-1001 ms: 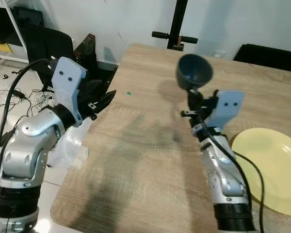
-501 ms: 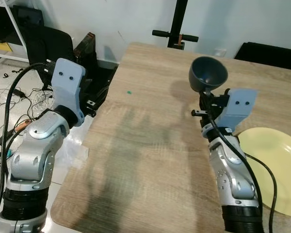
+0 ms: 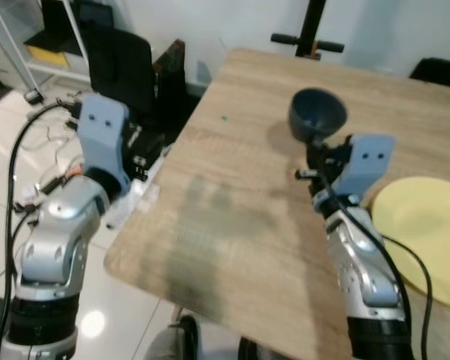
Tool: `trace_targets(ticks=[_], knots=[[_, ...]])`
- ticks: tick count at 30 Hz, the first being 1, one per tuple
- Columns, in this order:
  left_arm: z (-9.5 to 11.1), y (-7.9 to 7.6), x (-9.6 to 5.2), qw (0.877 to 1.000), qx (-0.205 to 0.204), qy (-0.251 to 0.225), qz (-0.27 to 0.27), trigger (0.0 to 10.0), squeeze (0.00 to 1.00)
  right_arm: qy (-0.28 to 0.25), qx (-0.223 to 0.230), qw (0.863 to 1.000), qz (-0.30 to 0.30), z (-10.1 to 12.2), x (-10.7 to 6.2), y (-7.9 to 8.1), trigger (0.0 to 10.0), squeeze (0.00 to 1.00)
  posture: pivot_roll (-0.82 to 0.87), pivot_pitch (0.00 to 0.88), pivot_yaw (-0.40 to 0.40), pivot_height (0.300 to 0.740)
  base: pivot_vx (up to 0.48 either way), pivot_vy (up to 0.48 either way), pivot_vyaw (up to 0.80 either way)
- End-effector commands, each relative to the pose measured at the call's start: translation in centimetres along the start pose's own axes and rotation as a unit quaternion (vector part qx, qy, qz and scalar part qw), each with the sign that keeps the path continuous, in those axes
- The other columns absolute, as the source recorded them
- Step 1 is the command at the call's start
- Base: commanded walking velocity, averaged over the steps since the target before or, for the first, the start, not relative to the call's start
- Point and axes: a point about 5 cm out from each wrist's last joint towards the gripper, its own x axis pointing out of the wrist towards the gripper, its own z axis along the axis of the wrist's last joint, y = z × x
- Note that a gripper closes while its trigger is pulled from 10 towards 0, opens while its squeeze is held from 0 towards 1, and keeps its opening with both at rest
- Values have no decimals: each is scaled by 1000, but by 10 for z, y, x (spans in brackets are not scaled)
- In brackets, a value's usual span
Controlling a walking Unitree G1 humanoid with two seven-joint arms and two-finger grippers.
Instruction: Setting the table
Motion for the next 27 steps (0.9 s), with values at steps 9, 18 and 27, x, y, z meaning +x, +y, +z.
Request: trace_targets(ticks=[9,18,27], knots=[[-6,1,-2,1000,-5,12,3,10000,16,3,1,1000,-1,-1,-3,0,10000,0,4,86,53,740,-369,0,0],[-7,-1,-1,1000,-7,12,0,10000,20,4,-5,1000,-1,-1,-3,-2,10000,0,0,82,55,740,-365,0,0],[-7,-2,0,1000,-10,13,-3,10000,20,4,-7,1000,-4,-1,-4,-3,10000,0,0,82,55,740,-361,0,0]])
